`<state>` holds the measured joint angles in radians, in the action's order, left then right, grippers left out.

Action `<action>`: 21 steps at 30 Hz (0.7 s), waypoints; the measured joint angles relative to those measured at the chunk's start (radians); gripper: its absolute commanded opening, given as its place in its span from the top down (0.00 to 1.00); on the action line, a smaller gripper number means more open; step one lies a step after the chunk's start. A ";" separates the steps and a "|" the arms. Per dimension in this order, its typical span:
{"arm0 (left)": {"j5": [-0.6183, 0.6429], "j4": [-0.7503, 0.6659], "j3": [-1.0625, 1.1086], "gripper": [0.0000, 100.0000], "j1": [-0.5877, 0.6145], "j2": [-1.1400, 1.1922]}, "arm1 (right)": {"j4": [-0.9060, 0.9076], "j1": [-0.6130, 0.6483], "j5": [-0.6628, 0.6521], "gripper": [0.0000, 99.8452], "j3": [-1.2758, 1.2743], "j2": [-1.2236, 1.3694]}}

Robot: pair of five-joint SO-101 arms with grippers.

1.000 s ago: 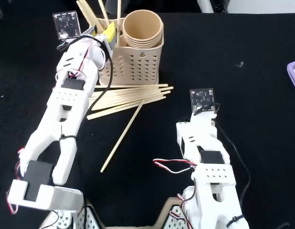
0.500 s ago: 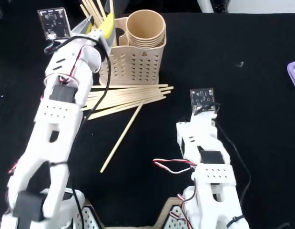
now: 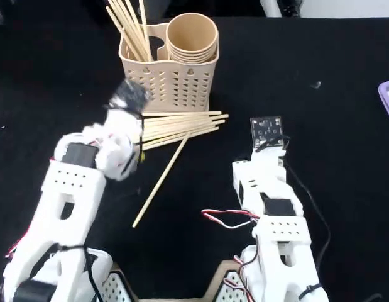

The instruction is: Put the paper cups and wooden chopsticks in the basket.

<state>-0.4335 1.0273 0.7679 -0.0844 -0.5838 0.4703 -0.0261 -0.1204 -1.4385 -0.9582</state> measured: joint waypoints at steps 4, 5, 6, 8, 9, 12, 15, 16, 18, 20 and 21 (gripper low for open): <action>-0.098 -0.075 0.014 0.72 0.003 0.160 | 0.000 0.000 0.000 0.99 0.000 0.000; -0.121 -0.089 0.006 0.73 0.008 0.218 | 0.000 0.000 0.000 0.99 0.000 0.000; -0.140 -0.100 -0.012 0.74 0.011 0.281 | 0.000 0.000 0.000 0.99 0.000 0.000; -0.164 -0.109 -0.071 0.76 0.011 0.408 | 0.000 0.000 0.000 0.99 0.000 0.000; -0.169 -0.109 -0.107 0.77 0.011 0.471 | 0.000 0.000 0.000 0.99 0.000 0.000; -0.176 -0.109 -0.224 0.76 0.017 0.626 | 0.000 0.000 0.000 0.99 0.000 0.000; -0.178 -0.104 -0.288 0.77 0.021 0.698 | 0.000 0.000 0.000 0.99 0.000 0.000; -0.183 -0.103 -0.296 0.77 0.021 0.706 | 0.000 0.000 0.000 0.99 0.000 0.000; -0.206 -0.103 -0.299 0.77 0.023 0.710 | 0.000 0.000 -0.002 0.99 0.000 0.000; -0.238 -0.077 -0.318 0.77 0.023 0.712 | 0.000 0.000 -0.015 0.99 0.000 0.000; -0.253 -0.055 -0.330 0.77 0.023 0.712 | 0.000 0.000 -0.020 0.99 0.000 0.000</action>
<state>-0.6866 0.9720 0.4381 -0.0614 0.1281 0.4703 -0.0261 -0.1404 -1.4385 -0.9582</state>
